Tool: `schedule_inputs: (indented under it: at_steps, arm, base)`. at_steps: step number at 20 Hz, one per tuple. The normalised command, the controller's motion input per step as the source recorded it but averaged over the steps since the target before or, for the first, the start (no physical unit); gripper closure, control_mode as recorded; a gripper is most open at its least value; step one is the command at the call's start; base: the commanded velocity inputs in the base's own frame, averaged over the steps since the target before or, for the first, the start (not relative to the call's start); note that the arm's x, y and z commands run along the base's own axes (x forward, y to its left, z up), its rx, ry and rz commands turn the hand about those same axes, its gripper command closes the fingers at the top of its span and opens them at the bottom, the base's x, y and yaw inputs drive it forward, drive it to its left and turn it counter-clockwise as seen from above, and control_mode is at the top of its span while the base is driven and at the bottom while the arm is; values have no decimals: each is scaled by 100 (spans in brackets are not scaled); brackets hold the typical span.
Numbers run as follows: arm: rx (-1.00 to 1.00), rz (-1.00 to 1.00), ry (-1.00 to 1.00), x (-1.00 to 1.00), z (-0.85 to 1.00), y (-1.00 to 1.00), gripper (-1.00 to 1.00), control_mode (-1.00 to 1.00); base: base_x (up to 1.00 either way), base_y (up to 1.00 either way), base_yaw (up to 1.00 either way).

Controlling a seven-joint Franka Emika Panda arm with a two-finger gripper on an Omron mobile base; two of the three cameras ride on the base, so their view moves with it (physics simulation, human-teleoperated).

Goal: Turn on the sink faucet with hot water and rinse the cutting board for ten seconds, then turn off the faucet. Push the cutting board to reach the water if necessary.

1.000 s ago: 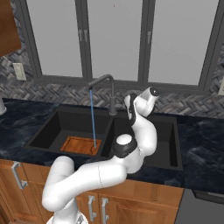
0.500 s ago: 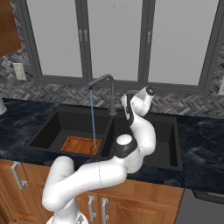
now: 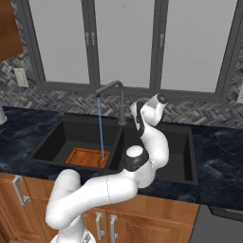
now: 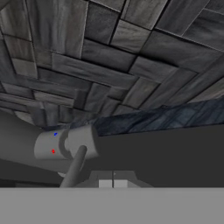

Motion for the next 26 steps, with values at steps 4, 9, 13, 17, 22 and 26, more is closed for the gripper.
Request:
schedule_inputs:
  at_steps: [4, 9, 13, 17, 22, 26]
  arm:
    - [0, 0, 0, 0, 0, 5, 100, -100]
    - [0, 0, 0, -1, 0, 9, 100, -100]
    - [0, 0, 0, 0, -1, 18, 100, -100]
    - [0, 0, 0, -6, -2, 14, 100, -100]
    - [0, 0, 0, -6, -6, 19, 100, -100]
    - [0, 0, 0, -7, -9, 26, 100, -100]
  base:
    - [0, 0, 0]
    - [0, 0, 0]
    - [0, 0, 0]
    - [0, 0, 0]
    - [0, 0, 0]
    - [0, 0, 0]
